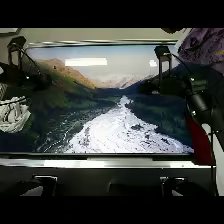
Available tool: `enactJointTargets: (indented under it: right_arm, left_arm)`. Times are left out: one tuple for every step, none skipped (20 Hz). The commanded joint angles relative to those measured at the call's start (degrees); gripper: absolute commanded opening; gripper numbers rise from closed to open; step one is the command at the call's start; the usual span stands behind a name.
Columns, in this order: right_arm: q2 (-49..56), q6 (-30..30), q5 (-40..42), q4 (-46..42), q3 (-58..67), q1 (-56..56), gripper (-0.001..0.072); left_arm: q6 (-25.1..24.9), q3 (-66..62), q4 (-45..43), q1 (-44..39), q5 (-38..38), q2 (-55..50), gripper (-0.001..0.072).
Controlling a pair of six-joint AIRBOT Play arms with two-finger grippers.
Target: Fold the clothes and pants, and hang the long-sleeved shirts on hangers.
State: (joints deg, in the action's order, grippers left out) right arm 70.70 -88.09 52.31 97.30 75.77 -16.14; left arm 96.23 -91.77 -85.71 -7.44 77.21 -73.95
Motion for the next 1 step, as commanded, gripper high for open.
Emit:
enactJointTargets:
  right_arm:
    - [0.0,0.0,-0.1,-0.1,0.0,-0.1,0.0031]
  left_arm:
    - [0.0,0.0,0.0,0.0,0.1,0.0,0.0020]
